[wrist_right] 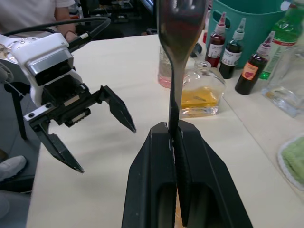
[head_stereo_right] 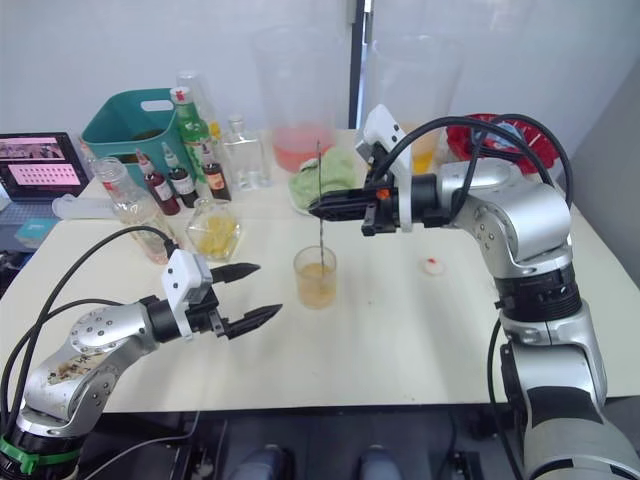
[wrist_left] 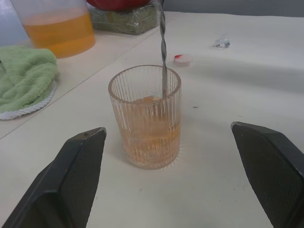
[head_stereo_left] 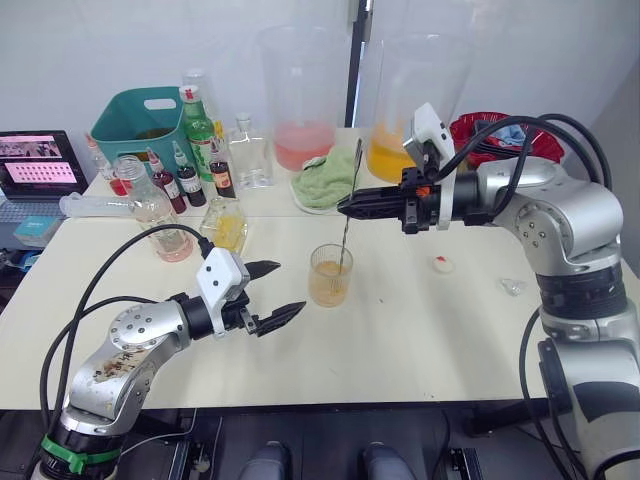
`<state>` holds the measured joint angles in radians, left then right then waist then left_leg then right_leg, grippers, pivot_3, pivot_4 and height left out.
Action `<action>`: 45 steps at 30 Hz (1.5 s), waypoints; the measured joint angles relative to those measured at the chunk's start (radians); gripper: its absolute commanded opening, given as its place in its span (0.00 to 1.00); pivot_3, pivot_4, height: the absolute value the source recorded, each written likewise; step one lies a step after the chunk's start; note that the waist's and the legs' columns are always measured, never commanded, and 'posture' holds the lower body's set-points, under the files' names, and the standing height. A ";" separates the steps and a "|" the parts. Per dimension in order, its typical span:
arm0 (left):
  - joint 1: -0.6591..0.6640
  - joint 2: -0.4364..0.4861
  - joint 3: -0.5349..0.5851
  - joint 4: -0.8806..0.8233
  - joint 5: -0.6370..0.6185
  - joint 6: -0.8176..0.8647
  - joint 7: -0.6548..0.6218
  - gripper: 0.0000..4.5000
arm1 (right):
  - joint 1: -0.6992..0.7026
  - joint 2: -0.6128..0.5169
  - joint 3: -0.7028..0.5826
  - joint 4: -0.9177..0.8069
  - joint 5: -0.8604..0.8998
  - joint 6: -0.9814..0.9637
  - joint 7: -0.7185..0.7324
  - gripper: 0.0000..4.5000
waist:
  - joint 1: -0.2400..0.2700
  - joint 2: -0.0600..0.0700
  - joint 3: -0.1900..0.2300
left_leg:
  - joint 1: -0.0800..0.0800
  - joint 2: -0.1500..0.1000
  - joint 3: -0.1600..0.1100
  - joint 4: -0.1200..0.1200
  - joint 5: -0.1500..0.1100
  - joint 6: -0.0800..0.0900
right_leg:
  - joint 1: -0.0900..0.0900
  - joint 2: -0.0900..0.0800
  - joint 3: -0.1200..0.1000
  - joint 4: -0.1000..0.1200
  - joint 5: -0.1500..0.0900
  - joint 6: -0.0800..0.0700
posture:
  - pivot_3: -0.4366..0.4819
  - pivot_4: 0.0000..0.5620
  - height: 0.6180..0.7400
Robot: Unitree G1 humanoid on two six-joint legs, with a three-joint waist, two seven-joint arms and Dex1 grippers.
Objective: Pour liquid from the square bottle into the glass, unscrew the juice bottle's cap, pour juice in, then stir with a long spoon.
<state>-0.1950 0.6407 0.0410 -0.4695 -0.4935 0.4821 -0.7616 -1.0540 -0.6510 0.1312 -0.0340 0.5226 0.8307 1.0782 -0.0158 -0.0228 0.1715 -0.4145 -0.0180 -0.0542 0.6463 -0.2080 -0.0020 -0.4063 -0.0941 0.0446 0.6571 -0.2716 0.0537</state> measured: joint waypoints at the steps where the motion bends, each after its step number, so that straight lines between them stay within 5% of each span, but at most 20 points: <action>1: 0.000 0.000 0.000 0.000 0.000 0.000 0.000 0.99 | -0.001 0.002 0.000 0.009 -0.010 -0.011 -0.005 0.00 | 0.000 0.000 0.000 | 0.000 0.000 0.000 0.000 0.000 0.000 | 0.000 0.000 0.000 0.000 0.000 0.000 | 0.48 0.27 1.00; 14: 0.000 0.000 0.000 0.000 0.001 0.000 0.003 0.99 | 0.019 0.166 0.004 0.021 -0.021 -0.063 -0.078 0.00 | 0.003 0.000 0.000 | 0.000 0.000 -0.002 0.000 0.000 0.000 | 0.000 -0.001 0.000 0.001 0.000 0.000 | 0.48 0.27 1.00; 21: -0.001 -0.001 0.000 0.000 0.001 0.000 0.000 0.99 | 0.019 0.053 -0.010 -0.018 0.012 0.004 -0.033 0.00 | 0.003 0.000 0.000 | 0.000 0.000 -0.002 0.000 0.000 0.000 | 0.000 -0.001 0.000 0.000 0.000 0.000 | 0.48 0.27 1.00; 29: -0.012 -0.008 0.000 0.006 0.001 -0.005 -0.006 0.99 | -0.022 0.047 -0.105 -0.016 0.058 0.047 -0.074 0.00 | 0.000 0.000 0.000 | 0.000 0.000 -0.001 0.000 0.000 0.000 | 0.000 0.000 0.000 0.000 0.000 0.000 | 0.48 0.27 1.00; 45: -0.023 -0.018 -0.012 0.013 0.005 -0.021 -0.015 0.99 | -0.028 -0.030 -0.082 -0.027 0.050 0.053 -0.075 0.00 | 0.002 0.000 0.000 | 0.000 0.000 0.000 0.000 0.000 0.000 | 0.000 -0.001 0.000 0.000 0.000 0.000 | 0.48 0.27 1.00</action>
<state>-0.2176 0.6230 0.0285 -0.4562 -0.4887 0.4612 -0.7762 -1.0823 -0.6809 0.0496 -0.0613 0.5724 0.8839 1.0031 -0.0142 -0.0229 0.1715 -0.4147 -0.0182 -0.0542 0.6467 -0.2080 -0.0020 -0.4062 -0.0947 0.0446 0.6570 -0.2716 0.0537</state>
